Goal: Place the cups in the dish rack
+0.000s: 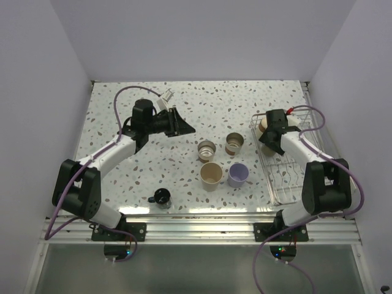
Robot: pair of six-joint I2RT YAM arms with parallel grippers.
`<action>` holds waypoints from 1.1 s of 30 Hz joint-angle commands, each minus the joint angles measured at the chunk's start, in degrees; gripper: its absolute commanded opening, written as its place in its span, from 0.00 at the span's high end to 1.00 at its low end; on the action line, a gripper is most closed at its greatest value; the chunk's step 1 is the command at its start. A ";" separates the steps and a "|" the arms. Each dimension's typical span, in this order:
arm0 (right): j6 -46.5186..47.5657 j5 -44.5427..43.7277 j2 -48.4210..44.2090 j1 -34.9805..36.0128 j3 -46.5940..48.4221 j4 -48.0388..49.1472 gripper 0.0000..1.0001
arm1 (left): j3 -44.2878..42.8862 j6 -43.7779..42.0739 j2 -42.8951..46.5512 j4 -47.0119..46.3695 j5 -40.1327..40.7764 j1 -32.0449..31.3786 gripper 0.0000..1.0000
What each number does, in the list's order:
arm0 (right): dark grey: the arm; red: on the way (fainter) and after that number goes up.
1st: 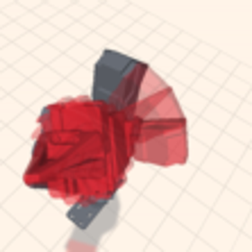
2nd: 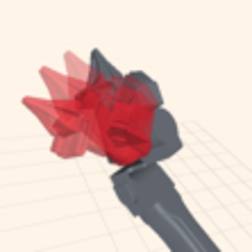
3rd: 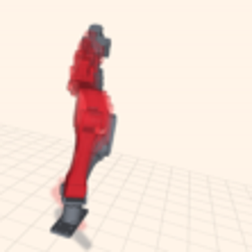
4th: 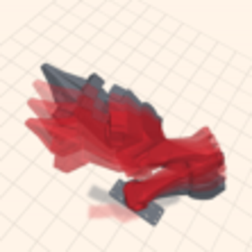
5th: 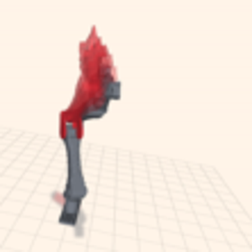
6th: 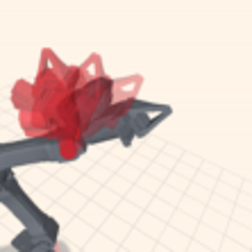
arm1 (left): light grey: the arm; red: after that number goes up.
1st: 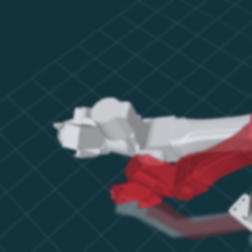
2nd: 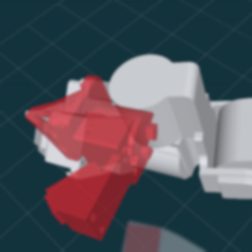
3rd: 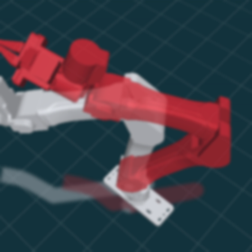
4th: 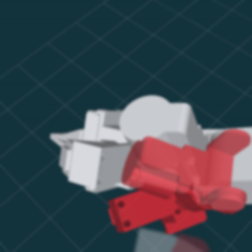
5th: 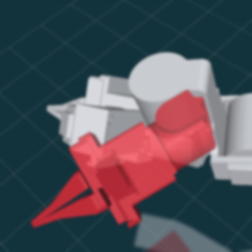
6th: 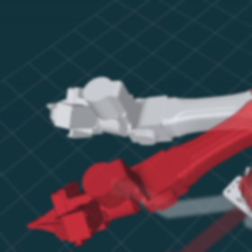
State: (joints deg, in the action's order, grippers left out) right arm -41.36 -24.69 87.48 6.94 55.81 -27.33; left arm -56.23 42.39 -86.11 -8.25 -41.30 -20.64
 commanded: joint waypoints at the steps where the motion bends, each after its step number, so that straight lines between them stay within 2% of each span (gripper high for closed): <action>1: -0.82 -1.06 0.85 1.14 2.28 0.44 0.39 | -0.20 -0.47 0.50 -3.26 -0.54 0.60 0.64; 5: -1.00 -0.89 0.67 1.41 2.37 -0.09 0.26 | -0.81 -0.56 -0.11 -2.91 -0.80 0.69 0.64; 9: -1.17 -0.36 0.23 1.67 2.37 -0.18 0.18 | -1.25 -0.82 -0.64 -2.74 -0.98 0.69 0.64; 21: -1.17 1.13 -2.93 3.43 2.72 -1.76 0.16 | -0.90 -1.26 0.06 -2.12 -0.89 0.69 0.64; 33: -0.38 4.21 -9.51 3.52 1.93 -2.55 0.14 | -2.22 -3.72 0.94 2.36 1.74 0.69 0.64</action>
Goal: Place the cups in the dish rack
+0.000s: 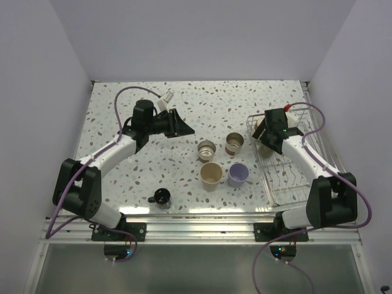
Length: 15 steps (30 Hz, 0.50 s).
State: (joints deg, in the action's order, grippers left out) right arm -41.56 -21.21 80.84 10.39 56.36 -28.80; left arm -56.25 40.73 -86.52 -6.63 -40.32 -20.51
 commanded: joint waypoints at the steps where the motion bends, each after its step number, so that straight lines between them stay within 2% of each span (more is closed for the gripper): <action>1: -0.01 0.73 -3.49 0.07 1.12 -1.26 0.14 | -2.37 -2.41 1.53 1.27 1.11 0.56 0.64; 6: 1.30 1.00 -8.05 0.15 1.56 -3.63 0.14 | -4.13 -4.69 1.10 6.44 6.28 0.47 0.65; 10: 2.10 2.31 -11.65 0.07 5.07 -7.41 0.14 | -8.25 -11.09 -1.71 18.46 12.53 -0.75 0.65; 15: 1.92 4.77 -17.11 0.15 11.56 -12.76 0.14 | -14.67 -15.59 -5.85 28.41 21.91 -4.62 0.64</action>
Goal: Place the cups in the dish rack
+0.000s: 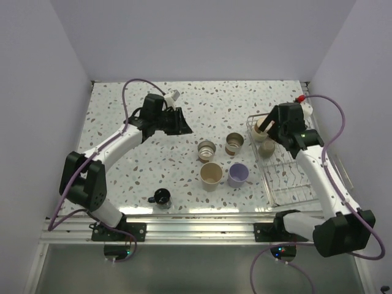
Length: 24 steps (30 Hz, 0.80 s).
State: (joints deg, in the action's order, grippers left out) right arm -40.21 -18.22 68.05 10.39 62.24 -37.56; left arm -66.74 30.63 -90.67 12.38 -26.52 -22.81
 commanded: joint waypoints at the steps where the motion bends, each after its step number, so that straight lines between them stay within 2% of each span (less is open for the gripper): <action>1: 0.65 3.09 -5.03 0.07 6.66 -4.88 0.14 | -5.32 -6.02 -1.79 13.94 10.50 -2.85 0.63; 6: 0.22 6.44 -8.63 0.15 11.58 -12.17 0.12 | -9.46 -6.29 1.45 30.04 26.31 -5.49 0.61; 8: 0.22 7.84 -10.03 0.07 11.77 -13.41 0.12 | -7.72 -5.15 4.52 35.15 27.83 -5.76 0.59; 11: 0.30 8.11 -11.44 0.15 11.86 -15.00 0.11 | -4.46 -3.39 12.95 38.85 27.14 -6.28 0.55; 15: 1.18 8.90 -11.36 0.15 12.38 -16.05 0.10 | 0.46 -0.76 18.59 43.68 24.16 -7.60 0.55; 24: 0.83 12.94 -11.36 0.07 9.13 -12.45 0.10 | 10.66 7.67 29.50 44.66 20.55 -15.59 0.53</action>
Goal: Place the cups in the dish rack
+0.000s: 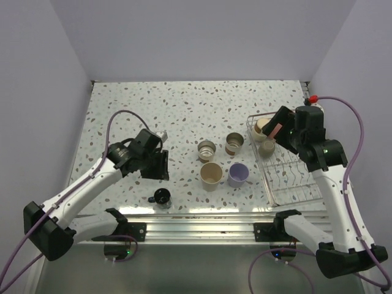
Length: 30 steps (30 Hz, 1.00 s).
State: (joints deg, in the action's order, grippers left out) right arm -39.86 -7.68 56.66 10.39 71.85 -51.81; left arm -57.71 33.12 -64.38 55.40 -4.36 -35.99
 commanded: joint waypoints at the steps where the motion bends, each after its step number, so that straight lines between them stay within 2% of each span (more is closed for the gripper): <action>1: 0.48 2.67 0.11 0.07 -0.66 1.80 0.10 | 2.68 5.89 3.82 1.30 -1.70 -4.07 0.53; 10: 0.83 3.64 -1.55 0.07 -2.77 1.45 0.10 | 8.57 12.40 1.19 -2.13 1.54 -13.57 0.53; 20: 2.94 3.20 -3.40 0.07 -1.90 -1.71 0.09 | 10.60 15.39 -6.10 -4.94 7.70 -16.66 0.56; 23: 3.38 2.94 -3.40 0.07 -1.72 -1.89 0.09 | 11.39 15.04 -8.39 -7.14 7.79 -17.27 0.64; 26: 3.64 2.67 -3.23 0.24 -1.54 -1.98 0.09 | 11.22 15.04 -10.06 -7.49 9.10 -18.15 0.75; 29: 3.99 2.24 -2.88 0.59 -1.19 -1.98 0.09 | 11.75 14.95 -10.94 -8.19 9.55 -18.33 0.88; 30: 4.08 2.15 -2.79 0.85 -1.10 -1.98 0.09 | 11.57 14.95 -11.03 -8.37 9.63 -18.24 0.97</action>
State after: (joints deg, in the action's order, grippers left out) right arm -37.30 -4.97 53.93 10.63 69.12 -53.25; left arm -46.68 47.57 -74.70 49.32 2.59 -54.04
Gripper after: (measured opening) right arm 0.913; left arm 0.103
